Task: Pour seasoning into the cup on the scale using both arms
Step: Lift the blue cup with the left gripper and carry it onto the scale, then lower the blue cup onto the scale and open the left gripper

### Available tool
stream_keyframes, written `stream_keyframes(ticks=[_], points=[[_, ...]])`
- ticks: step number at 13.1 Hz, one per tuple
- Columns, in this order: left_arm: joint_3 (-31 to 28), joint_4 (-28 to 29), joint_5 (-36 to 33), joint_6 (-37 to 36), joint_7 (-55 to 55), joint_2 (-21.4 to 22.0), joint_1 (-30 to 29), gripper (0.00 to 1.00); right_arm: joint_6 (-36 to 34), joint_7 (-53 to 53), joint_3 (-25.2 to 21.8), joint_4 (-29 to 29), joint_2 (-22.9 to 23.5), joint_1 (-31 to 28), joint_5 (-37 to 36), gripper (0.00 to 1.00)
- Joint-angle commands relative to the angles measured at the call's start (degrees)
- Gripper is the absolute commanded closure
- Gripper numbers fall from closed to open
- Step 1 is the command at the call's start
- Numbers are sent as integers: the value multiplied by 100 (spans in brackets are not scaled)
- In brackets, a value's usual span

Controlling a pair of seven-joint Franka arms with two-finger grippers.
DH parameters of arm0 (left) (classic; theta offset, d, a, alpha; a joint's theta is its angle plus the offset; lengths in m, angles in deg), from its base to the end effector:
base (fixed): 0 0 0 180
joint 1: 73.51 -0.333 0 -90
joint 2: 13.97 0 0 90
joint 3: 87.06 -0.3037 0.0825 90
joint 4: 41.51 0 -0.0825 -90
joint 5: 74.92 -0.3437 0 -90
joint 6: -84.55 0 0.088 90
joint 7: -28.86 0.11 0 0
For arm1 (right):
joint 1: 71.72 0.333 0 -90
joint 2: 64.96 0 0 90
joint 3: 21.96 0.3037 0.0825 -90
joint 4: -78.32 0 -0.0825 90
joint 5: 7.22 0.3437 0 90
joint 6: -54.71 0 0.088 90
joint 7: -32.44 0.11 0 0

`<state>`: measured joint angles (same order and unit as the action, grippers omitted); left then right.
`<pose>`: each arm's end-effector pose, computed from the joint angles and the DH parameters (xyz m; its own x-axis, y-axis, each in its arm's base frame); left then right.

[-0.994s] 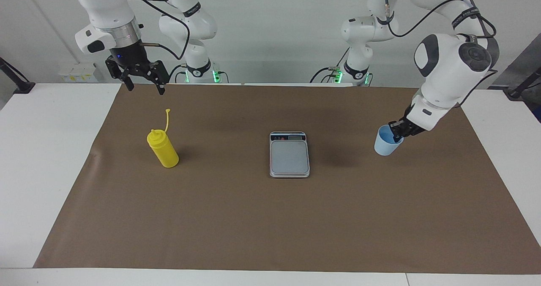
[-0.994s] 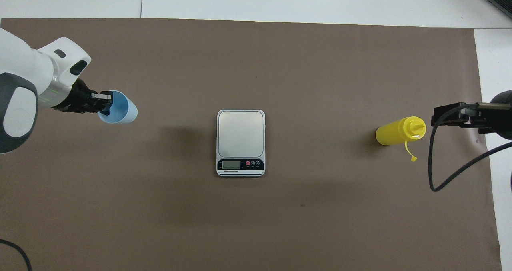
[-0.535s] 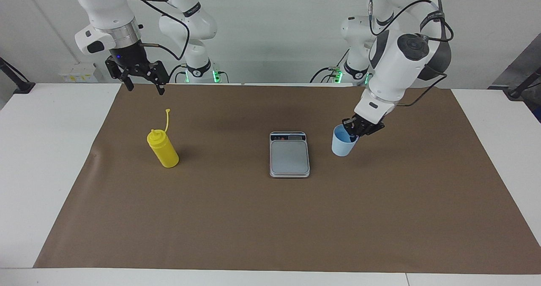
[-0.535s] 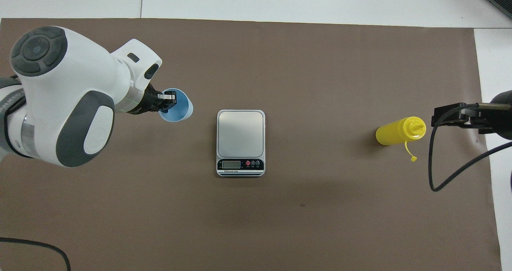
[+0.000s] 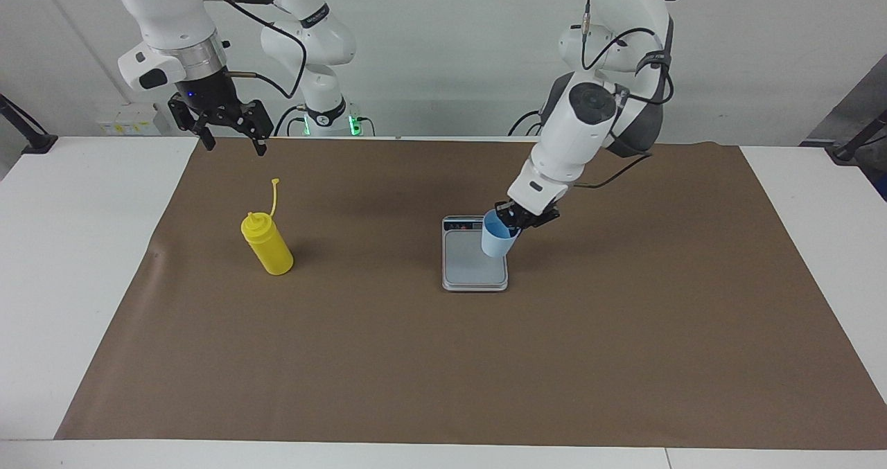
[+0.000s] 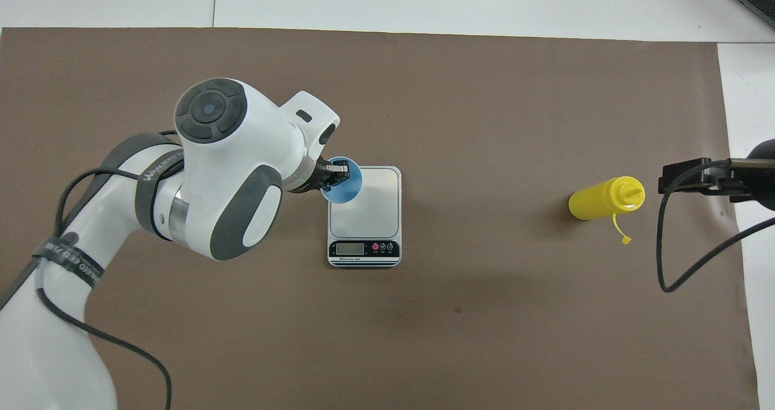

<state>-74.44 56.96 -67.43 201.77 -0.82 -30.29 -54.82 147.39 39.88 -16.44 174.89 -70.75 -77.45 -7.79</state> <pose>0.5173 -0.3104 0.4306 0.9980 0.0340 -0.0526 0.0428 -0.9834 0.1764 0.4880 -0.0004 0.6140 0.9905 -0.1328 0.0350 -0.1334 -0.9909 0.0153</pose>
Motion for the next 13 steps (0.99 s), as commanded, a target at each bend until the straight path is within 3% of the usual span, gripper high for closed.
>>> stream_keyframes(ticks=[1, 13], points=[[-101, -189, 7, 152, -160, -354, 213, 100, 145, -155, 29, 266, -203, -95, 110, 0], [-101, -92, -687, 390, -222, -460, 266, 100, 136, -270, 29, 240, -203, -86, 118, 0]])
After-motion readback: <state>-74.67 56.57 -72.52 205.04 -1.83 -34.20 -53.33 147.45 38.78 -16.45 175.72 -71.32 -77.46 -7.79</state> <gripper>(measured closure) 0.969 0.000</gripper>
